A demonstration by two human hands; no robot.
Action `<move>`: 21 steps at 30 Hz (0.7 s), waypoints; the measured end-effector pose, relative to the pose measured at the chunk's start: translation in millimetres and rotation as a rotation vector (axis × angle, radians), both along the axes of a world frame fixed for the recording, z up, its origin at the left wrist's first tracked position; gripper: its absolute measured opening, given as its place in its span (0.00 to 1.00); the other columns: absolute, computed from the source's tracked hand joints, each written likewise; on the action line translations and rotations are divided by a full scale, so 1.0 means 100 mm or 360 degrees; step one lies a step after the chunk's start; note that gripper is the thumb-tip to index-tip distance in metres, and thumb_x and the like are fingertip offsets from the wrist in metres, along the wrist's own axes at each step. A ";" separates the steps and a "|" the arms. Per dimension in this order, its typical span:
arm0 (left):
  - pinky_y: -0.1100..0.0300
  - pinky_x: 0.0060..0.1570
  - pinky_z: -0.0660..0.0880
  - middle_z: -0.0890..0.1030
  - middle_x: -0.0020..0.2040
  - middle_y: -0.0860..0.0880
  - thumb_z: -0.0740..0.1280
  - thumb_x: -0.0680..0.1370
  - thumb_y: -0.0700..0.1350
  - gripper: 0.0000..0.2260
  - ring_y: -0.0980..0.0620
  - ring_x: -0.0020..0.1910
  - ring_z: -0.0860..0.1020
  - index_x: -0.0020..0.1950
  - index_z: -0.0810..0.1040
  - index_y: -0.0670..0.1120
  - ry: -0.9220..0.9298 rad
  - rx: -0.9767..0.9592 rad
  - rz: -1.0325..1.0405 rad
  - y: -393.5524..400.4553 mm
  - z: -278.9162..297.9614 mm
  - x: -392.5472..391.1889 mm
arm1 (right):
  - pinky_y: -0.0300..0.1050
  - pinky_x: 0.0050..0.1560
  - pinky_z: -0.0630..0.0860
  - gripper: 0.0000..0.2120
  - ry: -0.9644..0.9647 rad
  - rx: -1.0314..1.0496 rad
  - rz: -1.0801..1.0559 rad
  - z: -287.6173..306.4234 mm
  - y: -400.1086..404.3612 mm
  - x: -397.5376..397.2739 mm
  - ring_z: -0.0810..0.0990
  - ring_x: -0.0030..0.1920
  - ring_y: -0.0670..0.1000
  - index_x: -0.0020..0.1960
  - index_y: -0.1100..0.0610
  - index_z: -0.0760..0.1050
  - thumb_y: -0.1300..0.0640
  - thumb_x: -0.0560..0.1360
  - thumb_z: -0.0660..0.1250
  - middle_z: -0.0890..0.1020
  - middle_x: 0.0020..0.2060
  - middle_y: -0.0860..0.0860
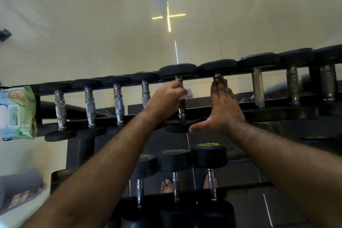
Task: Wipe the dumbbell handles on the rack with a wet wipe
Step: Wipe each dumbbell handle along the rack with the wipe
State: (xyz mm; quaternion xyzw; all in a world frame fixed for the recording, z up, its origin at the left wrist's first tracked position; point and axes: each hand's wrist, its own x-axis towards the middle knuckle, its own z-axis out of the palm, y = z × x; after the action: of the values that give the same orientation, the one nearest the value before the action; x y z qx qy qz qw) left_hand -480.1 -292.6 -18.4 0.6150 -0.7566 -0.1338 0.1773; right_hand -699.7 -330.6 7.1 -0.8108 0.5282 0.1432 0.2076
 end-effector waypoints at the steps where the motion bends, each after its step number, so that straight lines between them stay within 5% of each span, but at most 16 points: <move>1: 0.55 0.53 0.79 0.82 0.55 0.45 0.72 0.78 0.35 0.11 0.47 0.52 0.80 0.60 0.84 0.42 -0.0059 -0.0152 0.0153 -0.05 -0.01 -0.05 | 0.56 0.86 0.39 0.88 0.0008 -0.0003 -0.0002 0.00 0.00 0.00 0.28 0.84 0.58 0.84 0.58 0.25 0.07 0.45 0.61 0.25 0.83 0.56; 4: 0.52 0.56 0.81 0.80 0.54 0.43 0.72 0.75 0.33 0.14 0.44 0.53 0.79 0.61 0.83 0.40 -0.0299 -0.0172 0.0111 -0.17 -0.04 -0.23 | 0.56 0.86 0.39 0.88 0.0020 -0.0003 -0.0013 0.01 0.01 0.00 0.29 0.84 0.58 0.84 0.58 0.26 0.08 0.45 0.61 0.26 0.83 0.56; 6: 0.53 0.58 0.79 0.79 0.57 0.46 0.74 0.76 0.37 0.14 0.46 0.56 0.77 0.61 0.83 0.44 -0.0390 0.0110 -0.0160 -0.13 -0.06 -0.26 | 0.56 0.86 0.39 0.88 0.0008 0.0002 -0.0017 0.02 0.01 0.00 0.29 0.84 0.57 0.84 0.58 0.26 0.07 0.44 0.58 0.26 0.83 0.56; 9: 0.57 0.53 0.76 0.76 0.56 0.54 0.71 0.79 0.43 0.10 0.52 0.55 0.76 0.60 0.83 0.52 -0.0135 0.0715 -0.0338 0.04 -0.01 -0.18 | 0.55 0.85 0.37 0.89 0.0005 0.0005 -0.0015 0.01 0.01 0.00 0.28 0.84 0.57 0.84 0.58 0.26 0.07 0.42 0.58 0.26 0.83 0.56; 13: 0.59 0.50 0.74 0.79 0.49 0.58 0.69 0.81 0.42 0.10 0.55 0.51 0.79 0.48 0.81 0.58 0.0311 0.1203 -0.0102 0.16 0.22 0.19 | 0.57 0.86 0.39 0.89 0.0000 -0.0016 -0.0003 -0.02 0.00 -0.01 0.28 0.84 0.57 0.84 0.58 0.26 0.07 0.43 0.59 0.25 0.83 0.56; 15: 0.60 0.50 0.76 0.81 0.50 0.58 0.70 0.81 0.42 0.09 0.56 0.50 0.79 0.49 0.83 0.58 0.0428 0.1093 0.0156 0.15 0.31 0.32 | 0.57 0.86 0.40 0.89 -0.0004 -0.0022 0.0007 -0.03 0.00 -0.02 0.28 0.84 0.58 0.84 0.58 0.26 0.07 0.44 0.59 0.25 0.82 0.56; 18: 0.59 0.50 0.76 0.84 0.51 0.56 0.70 0.81 0.42 0.08 0.56 0.48 0.80 0.56 0.86 0.52 0.0186 0.0735 0.0608 0.17 0.30 0.16 | 0.57 0.86 0.39 0.88 -0.0009 -0.0022 0.0017 -0.01 0.00 -0.02 0.28 0.84 0.58 0.84 0.58 0.25 0.07 0.45 0.60 0.25 0.82 0.56; 21: 0.56 0.42 0.77 0.83 0.45 0.52 0.71 0.79 0.41 0.08 0.53 0.42 0.80 0.55 0.86 0.52 -0.0140 0.1083 0.0646 0.29 0.26 -0.23 | 0.57 0.86 0.40 0.88 0.0004 -0.0035 0.0017 -0.02 0.00 -0.02 0.29 0.84 0.58 0.84 0.58 0.26 0.07 0.45 0.60 0.26 0.83 0.57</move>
State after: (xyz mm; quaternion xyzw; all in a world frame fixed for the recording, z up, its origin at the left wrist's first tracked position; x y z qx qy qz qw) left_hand -503.3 -263.3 7.3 0.7806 -0.5391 -0.3127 -0.0464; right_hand -701.7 -330.3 5.6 -0.8156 0.5257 0.1395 0.1973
